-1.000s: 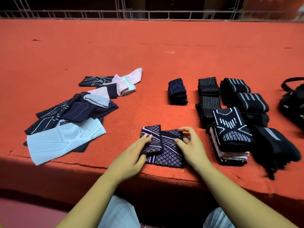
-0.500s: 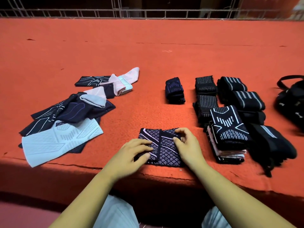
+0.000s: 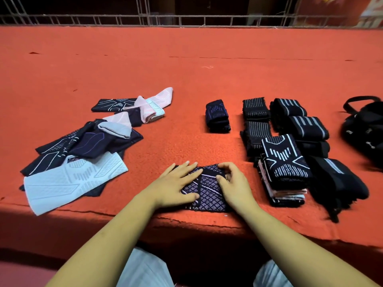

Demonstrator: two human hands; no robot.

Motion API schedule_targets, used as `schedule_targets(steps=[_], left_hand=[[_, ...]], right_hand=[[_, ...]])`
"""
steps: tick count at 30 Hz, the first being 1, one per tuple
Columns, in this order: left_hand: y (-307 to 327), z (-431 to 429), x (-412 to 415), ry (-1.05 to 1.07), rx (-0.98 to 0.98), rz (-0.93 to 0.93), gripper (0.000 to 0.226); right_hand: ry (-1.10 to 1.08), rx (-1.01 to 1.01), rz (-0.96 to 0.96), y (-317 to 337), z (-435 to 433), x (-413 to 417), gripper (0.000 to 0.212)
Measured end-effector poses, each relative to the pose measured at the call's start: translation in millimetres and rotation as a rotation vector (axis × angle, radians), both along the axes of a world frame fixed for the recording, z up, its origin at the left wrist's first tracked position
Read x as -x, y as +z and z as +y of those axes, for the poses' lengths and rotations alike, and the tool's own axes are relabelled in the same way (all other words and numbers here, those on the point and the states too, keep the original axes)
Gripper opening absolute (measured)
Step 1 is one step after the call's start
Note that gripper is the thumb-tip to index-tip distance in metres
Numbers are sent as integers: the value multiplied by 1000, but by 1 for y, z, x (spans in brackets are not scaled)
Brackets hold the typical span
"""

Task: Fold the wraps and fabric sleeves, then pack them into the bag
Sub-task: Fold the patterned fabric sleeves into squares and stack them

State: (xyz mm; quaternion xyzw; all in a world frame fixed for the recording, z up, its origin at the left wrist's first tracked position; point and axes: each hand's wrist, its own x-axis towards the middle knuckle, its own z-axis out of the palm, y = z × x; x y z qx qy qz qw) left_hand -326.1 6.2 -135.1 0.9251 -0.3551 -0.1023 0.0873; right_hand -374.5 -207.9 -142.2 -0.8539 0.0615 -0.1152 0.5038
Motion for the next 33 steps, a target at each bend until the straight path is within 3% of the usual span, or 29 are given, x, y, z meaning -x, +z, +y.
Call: schedule_targets(steps=[6,10,14,17,20,24,27,29,31,33], left_hand=[[-7,0,10,43,19,-72,87],[-9,1,11,52,43,-67,87],[-11,0,7,105,211,34,71],[-13,-1,2,168,472,138,52],[-12,1,2,284,591,129,42],[4,3,3,569,753,146,43],[15,-2,-1,720,637,208,45],[24,-6,-1,801,601,280,33],[32,-10,3,806,759,448,11],[40,-18,10,763,988,643,8]], right_hand=[[-48,28,-59,11,-1,-6,27],[-102,33,5,9,2,-6,25],[-68,386,-103,5,8,7,34],[170,517,-234,12,22,22,36],[412,527,-174,10,41,33,31],[365,489,-69,13,44,33,34],[368,435,-41,18,41,32,35],[358,395,-7,19,41,33,32],[302,271,45,23,40,31,31],[207,4,138,33,37,26,38]])
